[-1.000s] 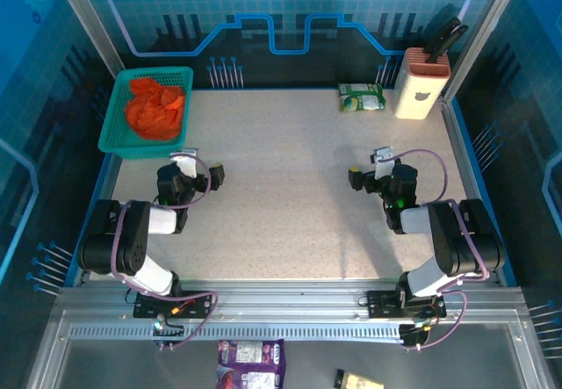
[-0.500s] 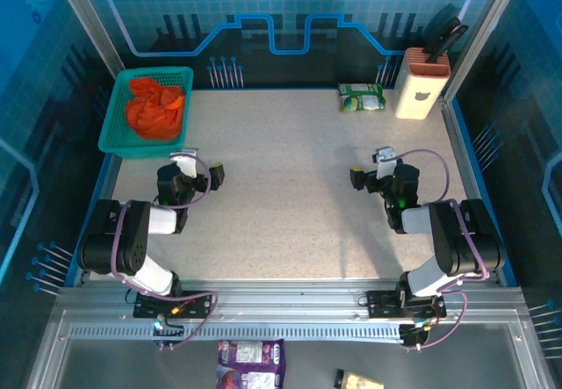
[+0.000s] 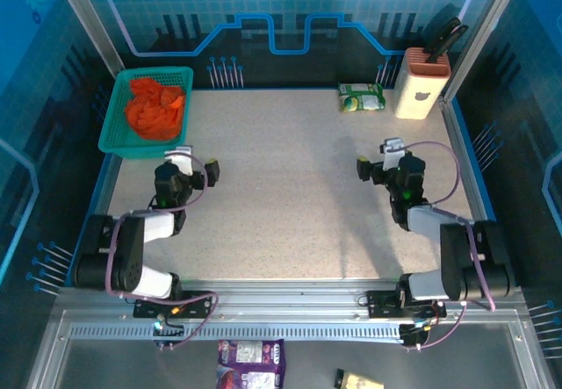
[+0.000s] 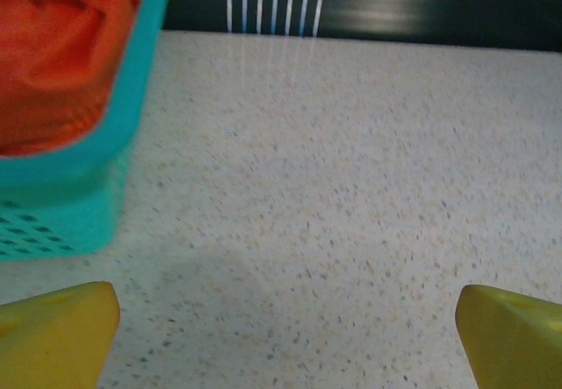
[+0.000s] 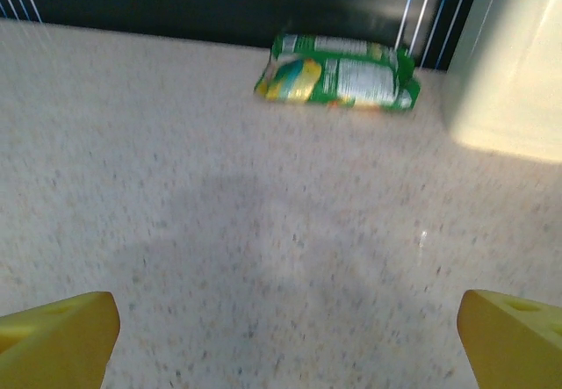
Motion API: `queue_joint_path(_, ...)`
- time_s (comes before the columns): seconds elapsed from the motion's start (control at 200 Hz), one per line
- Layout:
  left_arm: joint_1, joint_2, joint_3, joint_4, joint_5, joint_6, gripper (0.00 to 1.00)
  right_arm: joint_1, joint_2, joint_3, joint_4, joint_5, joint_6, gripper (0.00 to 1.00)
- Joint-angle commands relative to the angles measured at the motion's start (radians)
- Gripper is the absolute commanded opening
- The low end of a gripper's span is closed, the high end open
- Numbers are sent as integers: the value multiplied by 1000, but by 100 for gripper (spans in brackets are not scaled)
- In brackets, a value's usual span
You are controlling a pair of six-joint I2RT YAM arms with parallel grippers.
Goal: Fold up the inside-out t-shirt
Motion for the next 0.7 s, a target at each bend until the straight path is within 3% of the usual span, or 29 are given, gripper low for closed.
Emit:
queue_joint_path(0.0,-9,-121,91,-270,-112,-52,99,22,-87,89,-215,28,34,100)
queue_joint_path(0.16,-2,-172,333,-708,-193,-127,99,57,-159,234,-515,27,117,100)
queue_joint_path(0.325,90,-83,644,-1056,-117,-183,99,95,-127,420,-765,-61,136,100)
queue_joint_path(0.525,200,100,917,-1213,-90,-180,98,151,-69,558,-917,-67,156,98)
queue_joint_path(0.695,267,349,1169,-1335,-37,-206,91,215,-49,611,-991,-36,132,98)
